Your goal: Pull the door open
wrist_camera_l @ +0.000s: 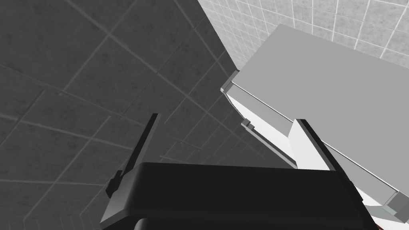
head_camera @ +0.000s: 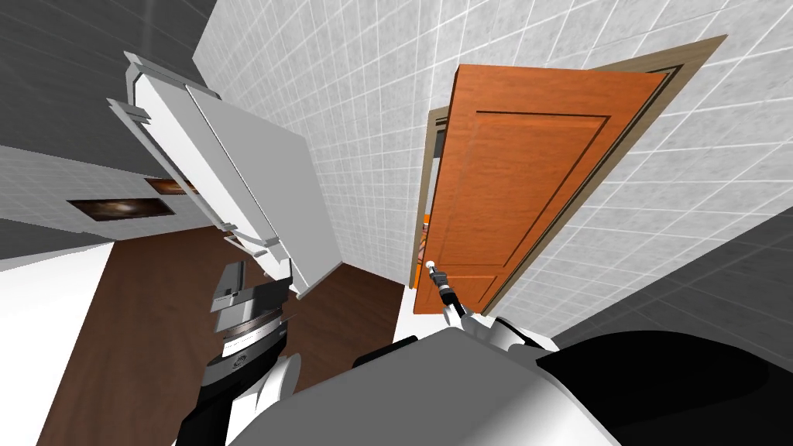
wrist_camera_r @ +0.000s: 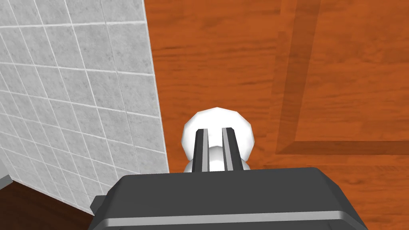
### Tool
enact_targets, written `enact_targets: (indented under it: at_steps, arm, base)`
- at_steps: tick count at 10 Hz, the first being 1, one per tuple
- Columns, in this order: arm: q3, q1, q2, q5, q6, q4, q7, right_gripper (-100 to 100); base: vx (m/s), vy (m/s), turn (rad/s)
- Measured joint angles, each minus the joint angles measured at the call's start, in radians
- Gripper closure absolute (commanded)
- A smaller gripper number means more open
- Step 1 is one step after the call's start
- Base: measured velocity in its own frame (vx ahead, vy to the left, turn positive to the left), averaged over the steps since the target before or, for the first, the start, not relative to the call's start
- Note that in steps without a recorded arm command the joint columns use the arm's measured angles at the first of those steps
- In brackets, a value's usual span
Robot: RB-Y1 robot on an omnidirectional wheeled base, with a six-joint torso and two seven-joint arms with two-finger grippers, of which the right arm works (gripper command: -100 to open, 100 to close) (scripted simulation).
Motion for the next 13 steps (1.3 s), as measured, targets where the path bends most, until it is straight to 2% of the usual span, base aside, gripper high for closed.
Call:
enact_targets:
  at_steps: [1, 2, 3, 4, 5, 6, 7, 8, 10, 13]
  arm:
    - [0.009, 0.009, -0.006, 0.003, 0.004, -0.012, -0.011, 100]
    - [0.019, 0.032, -0.016, 0.006, 0.022, -0.056, -0.013, 100]
    - [0.029, 0.028, -0.018, 0.011, 0.02, -0.048, -0.024, 100]
    - [0.038, 0.041, -0.024, 0.015, 0.017, -0.057, -0.035, 100]
    - [0.046, 0.027, -0.019, 0.019, 0.006, -0.027, -0.047, 100]
    - [0.046, 0.023, -0.019, 0.02, 0.0, -0.025, -0.049, -100]
    - [0.045, 0.017, -0.023, 0.02, -0.006, -0.02, -0.053, -100]
    - [0.046, 0.027, -0.027, 0.019, -0.001, -0.033, -0.053, -100]
    - [0.056, 0.031, -0.022, 0.024, -0.005, -0.009, -0.063, -100]
    - [0.062, 0.043, -0.027, 0.026, 0.002, -0.014, -0.069, -100]
  base:
    - [-0.218, -0.072, 0.084]
    - [-0.195, -0.039, 0.061]
    - [-0.15, -0.025, 0.056]
    - [-0.107, -0.02, 0.004]
    - [-0.051, -0.001, -0.006]
    - [-0.095, 0.017, -0.045]
    - [-0.162, 0.031, -0.037]
    - [-0.164, 0.043, -0.023]
    - [-0.158, 0.08, -0.037]
    - [-0.18, 0.031, -0.032]
